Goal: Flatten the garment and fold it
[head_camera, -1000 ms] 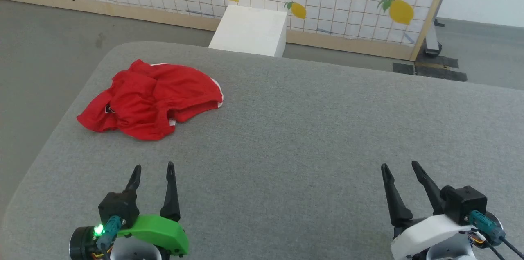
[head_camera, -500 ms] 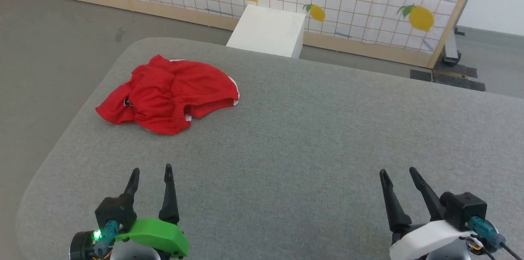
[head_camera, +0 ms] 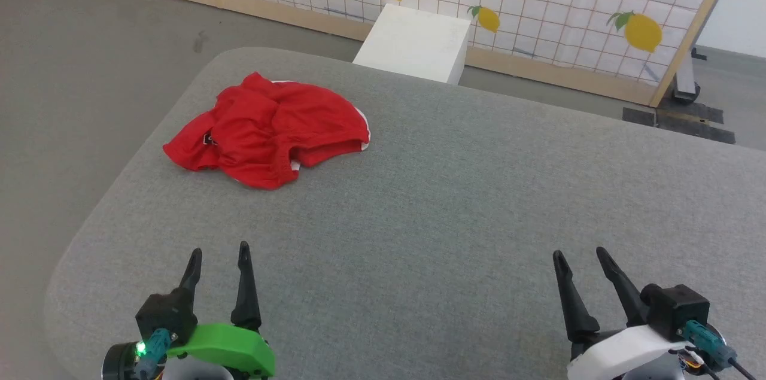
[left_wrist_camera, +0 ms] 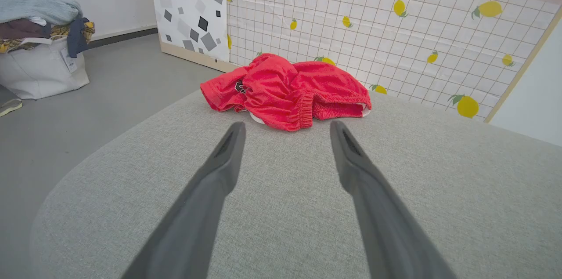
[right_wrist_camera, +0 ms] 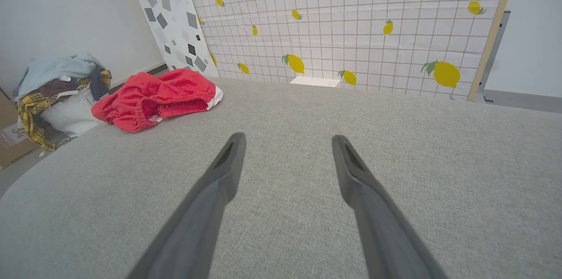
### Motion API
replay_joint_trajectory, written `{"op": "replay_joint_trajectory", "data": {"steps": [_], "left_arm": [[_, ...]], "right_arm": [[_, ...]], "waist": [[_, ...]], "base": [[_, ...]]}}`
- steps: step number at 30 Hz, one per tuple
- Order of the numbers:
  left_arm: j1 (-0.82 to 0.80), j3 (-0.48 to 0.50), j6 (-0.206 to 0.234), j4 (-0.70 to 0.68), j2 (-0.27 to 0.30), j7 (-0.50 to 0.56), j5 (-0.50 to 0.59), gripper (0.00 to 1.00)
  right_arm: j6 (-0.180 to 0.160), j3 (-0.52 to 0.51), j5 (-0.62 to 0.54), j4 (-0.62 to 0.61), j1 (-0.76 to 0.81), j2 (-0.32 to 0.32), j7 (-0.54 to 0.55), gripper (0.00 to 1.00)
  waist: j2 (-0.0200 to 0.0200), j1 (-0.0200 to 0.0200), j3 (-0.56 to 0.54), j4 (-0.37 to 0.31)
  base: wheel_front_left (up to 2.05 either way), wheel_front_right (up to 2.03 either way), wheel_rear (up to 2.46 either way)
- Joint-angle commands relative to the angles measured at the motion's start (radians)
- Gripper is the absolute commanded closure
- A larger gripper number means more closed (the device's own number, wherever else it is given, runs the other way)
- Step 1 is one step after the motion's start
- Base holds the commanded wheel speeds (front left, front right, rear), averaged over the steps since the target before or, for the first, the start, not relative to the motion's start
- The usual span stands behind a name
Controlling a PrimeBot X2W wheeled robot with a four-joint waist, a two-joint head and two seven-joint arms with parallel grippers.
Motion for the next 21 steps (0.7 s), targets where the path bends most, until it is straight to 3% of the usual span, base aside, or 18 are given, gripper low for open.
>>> {"op": "replay_joint_trajectory", "data": {"steps": [1, 21], "left_arm": [[0.011, 0.000, 0.009, 0.003, -0.002, -0.012, -0.018, 0.00], [0.006, -0.020, 0.042, 0.027, 0.012, -0.053, 0.017, 0.00]], "right_arm": [[-0.001, 0.002, -0.008, -0.002, 0.014, 0.001, -0.009, 0.00], [-0.002, -0.002, -0.002, -0.025, 0.027, 0.002, -0.005, 0.00]], "waist": [[0.0000, 0.0000, 0.001, 0.007], [0.0000, 0.0000, 0.012, 0.060]], "base": [[0.00, 0.00, 0.00], [0.00, 0.00, 0.00]]}}
